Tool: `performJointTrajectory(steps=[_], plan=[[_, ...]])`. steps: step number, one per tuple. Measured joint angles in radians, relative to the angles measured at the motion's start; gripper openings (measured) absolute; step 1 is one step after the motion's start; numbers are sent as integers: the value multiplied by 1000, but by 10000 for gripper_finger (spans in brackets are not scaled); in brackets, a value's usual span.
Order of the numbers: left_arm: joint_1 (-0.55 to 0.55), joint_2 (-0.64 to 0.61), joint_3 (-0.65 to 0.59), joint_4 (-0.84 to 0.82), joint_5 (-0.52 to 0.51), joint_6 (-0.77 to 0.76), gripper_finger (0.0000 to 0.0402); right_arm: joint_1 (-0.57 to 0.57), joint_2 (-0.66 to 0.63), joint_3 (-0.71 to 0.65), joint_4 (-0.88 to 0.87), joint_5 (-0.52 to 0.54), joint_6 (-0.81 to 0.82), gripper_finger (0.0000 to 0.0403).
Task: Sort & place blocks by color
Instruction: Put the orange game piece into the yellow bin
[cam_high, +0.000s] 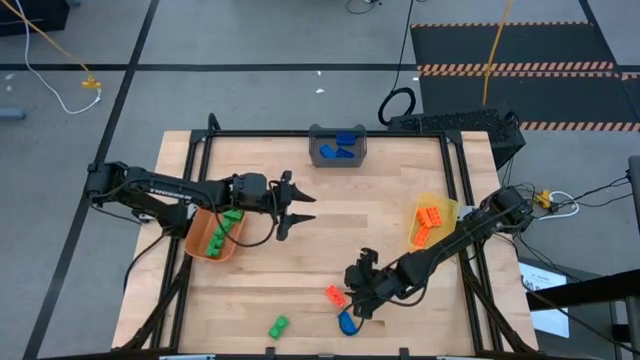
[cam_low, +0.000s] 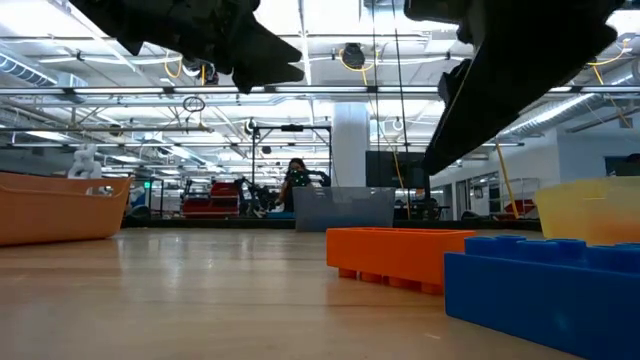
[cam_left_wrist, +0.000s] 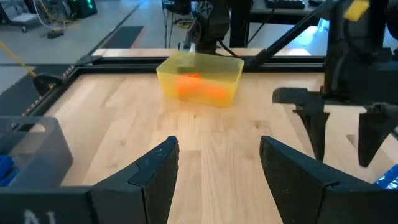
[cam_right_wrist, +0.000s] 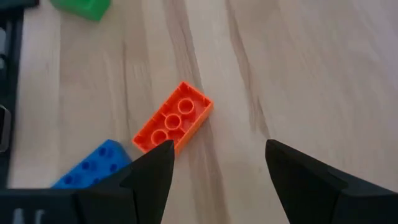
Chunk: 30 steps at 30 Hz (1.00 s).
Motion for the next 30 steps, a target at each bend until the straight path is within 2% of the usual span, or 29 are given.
performJointTrajectory(steps=[9,15,19,30], plan=[[-55,0,0,-53,-3,-138,223,-24,115,0,185,-6,-234,243],[-101,0,0,-56,-75,-147,223,-34,146,0,190,-57,-236,243],[-115,0,0,-58,-77,-147,223,-32,146,0,151,-46,-233,243],[-142,0,0,-169,-82,-143,223,-62,105,2,-106,90,-214,243]])
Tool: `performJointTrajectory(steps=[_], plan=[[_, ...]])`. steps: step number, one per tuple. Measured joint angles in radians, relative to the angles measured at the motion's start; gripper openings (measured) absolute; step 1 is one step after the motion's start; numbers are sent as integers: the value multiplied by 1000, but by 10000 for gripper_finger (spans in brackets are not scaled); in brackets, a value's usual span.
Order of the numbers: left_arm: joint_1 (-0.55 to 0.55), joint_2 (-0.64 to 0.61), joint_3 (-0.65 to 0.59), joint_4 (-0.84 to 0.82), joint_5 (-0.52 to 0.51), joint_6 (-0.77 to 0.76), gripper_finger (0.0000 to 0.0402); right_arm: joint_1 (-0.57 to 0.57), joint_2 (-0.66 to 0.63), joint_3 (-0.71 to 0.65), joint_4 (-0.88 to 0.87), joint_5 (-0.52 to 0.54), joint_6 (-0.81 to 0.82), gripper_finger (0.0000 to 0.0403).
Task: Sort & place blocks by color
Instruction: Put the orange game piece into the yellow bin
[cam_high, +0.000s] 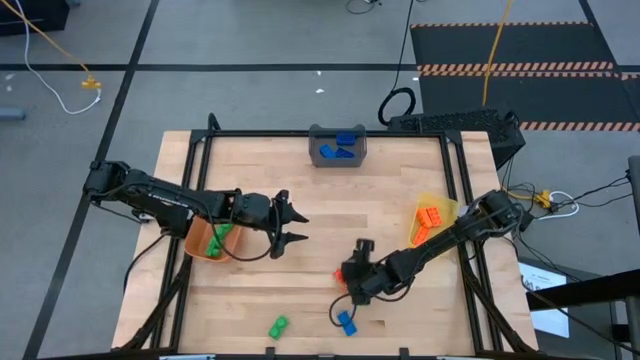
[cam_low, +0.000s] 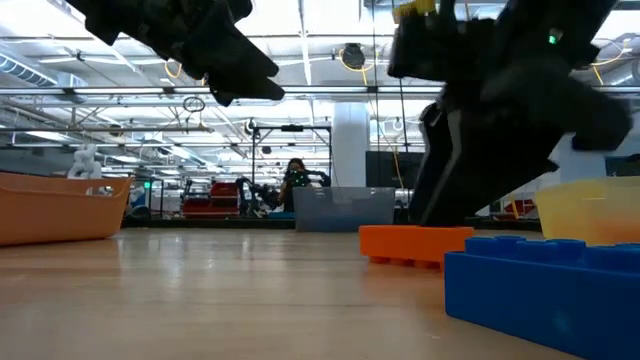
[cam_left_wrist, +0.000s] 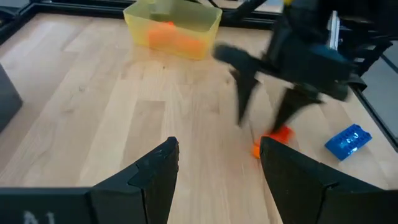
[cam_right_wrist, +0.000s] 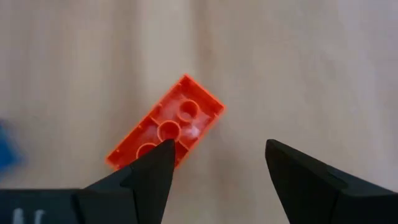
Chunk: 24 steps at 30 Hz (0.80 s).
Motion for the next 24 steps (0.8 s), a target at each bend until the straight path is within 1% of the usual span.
performJointTrajectory(steps=[4,8,10,16,17,19,21,24], plan=[[-3,0,0,-3,0,0,223,-19,-43,-6,-175,107,32,243],[-2,0,0,1,0,1,223,-34,-99,-5,-291,142,111,243],[-2,0,0,1,0,6,223,-33,-122,-5,-301,147,117,243],[-2,0,0,2,0,8,223,-30,-192,-4,-250,142,147,243],[-2,0,0,2,0,8,223,-30,-194,-4,-249,137,133,243],[-2,0,0,2,0,12,223,-30,-195,-4,-249,100,51,243],[-2,0,0,2,0,15,223,-30,-195,-4,-263,65,-69,243],[-2,0,0,3,0,15,223,-29,-195,-4,-270,48,-277,243]])
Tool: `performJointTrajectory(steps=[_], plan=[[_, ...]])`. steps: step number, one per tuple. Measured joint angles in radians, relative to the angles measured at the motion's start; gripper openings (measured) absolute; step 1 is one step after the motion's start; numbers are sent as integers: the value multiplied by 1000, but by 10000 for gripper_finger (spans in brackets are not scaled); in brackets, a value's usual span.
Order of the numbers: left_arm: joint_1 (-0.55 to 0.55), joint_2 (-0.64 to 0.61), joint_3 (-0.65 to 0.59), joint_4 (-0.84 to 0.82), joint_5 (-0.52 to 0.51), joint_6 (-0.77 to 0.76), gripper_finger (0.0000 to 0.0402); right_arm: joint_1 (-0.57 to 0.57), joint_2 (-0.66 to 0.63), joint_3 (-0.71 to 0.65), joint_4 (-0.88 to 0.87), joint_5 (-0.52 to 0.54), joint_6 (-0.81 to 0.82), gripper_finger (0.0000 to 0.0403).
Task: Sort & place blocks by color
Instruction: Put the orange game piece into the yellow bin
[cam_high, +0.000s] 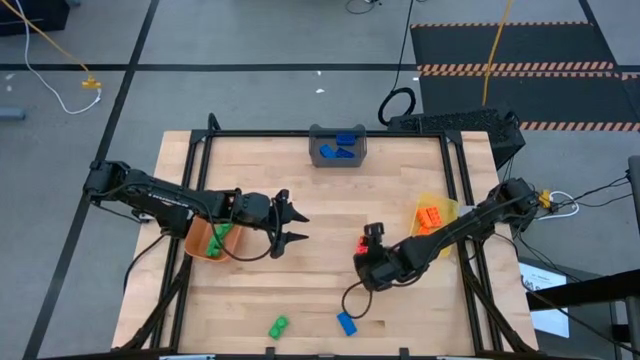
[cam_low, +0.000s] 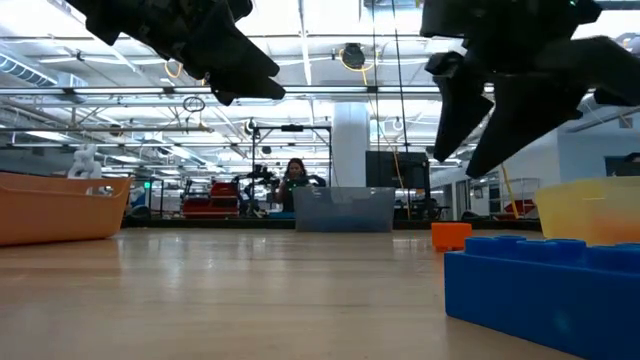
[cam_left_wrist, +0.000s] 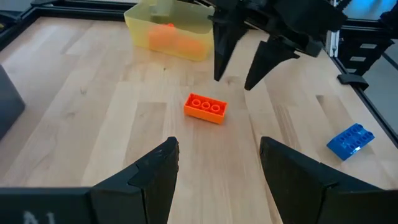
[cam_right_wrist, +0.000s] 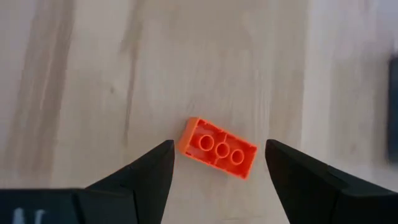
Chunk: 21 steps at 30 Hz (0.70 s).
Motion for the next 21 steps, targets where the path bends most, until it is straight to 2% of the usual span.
performJointTrajectory(steps=[4,15,21], plan=[[0,0,0,0,0,10,223,-11,1,-4,21,-10,-146,243],[0,0,0,0,0,26,223,-89,4,-163,160,-119,-212,243],[2,0,0,1,1,49,223,-91,4,-194,234,-115,-297,243]])
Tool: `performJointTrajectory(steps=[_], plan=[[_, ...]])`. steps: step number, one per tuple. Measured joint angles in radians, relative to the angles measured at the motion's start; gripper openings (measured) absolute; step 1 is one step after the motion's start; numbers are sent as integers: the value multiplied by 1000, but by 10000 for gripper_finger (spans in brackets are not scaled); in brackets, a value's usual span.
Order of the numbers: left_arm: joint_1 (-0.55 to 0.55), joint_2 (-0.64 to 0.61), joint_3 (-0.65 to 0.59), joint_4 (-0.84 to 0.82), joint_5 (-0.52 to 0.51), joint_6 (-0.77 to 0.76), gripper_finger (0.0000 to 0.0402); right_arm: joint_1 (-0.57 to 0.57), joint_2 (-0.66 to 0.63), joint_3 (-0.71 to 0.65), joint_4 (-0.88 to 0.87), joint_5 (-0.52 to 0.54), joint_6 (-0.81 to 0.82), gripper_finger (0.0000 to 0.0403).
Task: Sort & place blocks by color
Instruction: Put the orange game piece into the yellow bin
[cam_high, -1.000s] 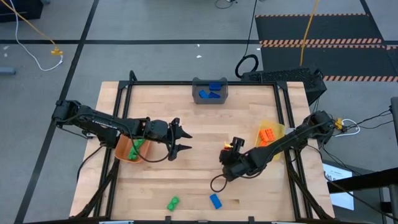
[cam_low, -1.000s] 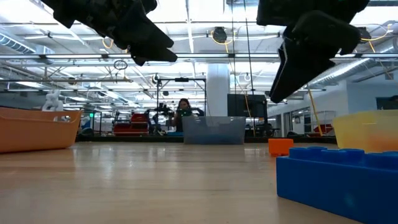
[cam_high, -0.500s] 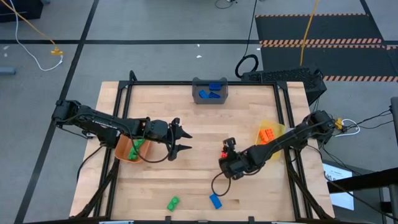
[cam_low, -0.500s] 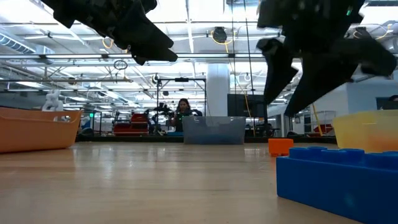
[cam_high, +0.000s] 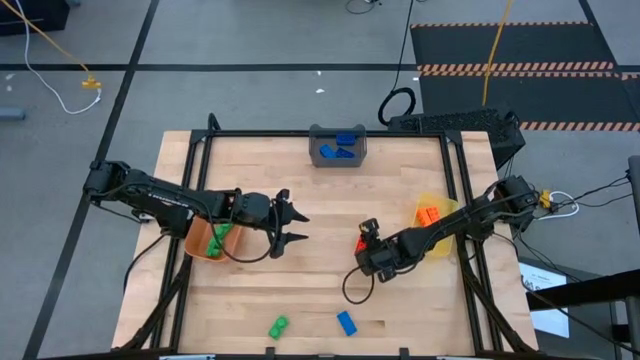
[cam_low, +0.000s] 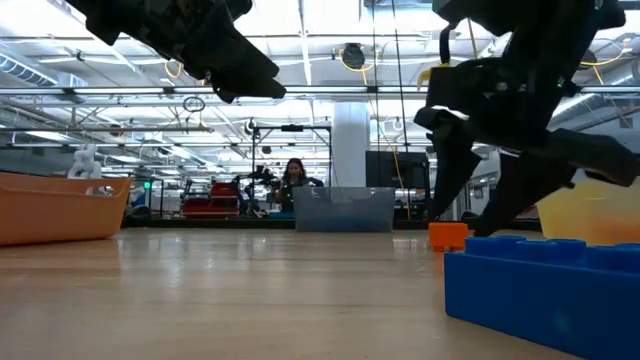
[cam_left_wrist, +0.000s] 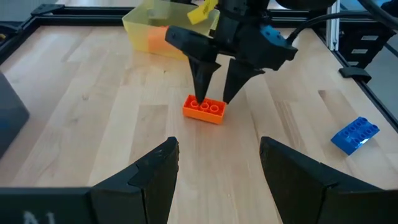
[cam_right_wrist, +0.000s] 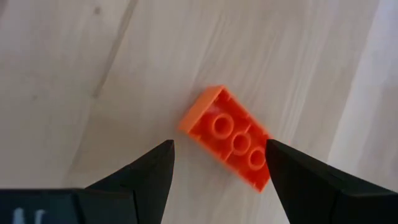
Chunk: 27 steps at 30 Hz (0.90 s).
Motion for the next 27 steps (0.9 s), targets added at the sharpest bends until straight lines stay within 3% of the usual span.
performJointTrajectory(steps=[12,22,27], plan=[[1,0,0,-1,0,-2,223,-66,-3,-81,103,-29,64,243],[1,0,0,-2,0,-7,223,-32,-3,-83,153,-47,562,237],[1,0,0,-1,0,-7,223,27,-1,-74,154,-45,661,223]])
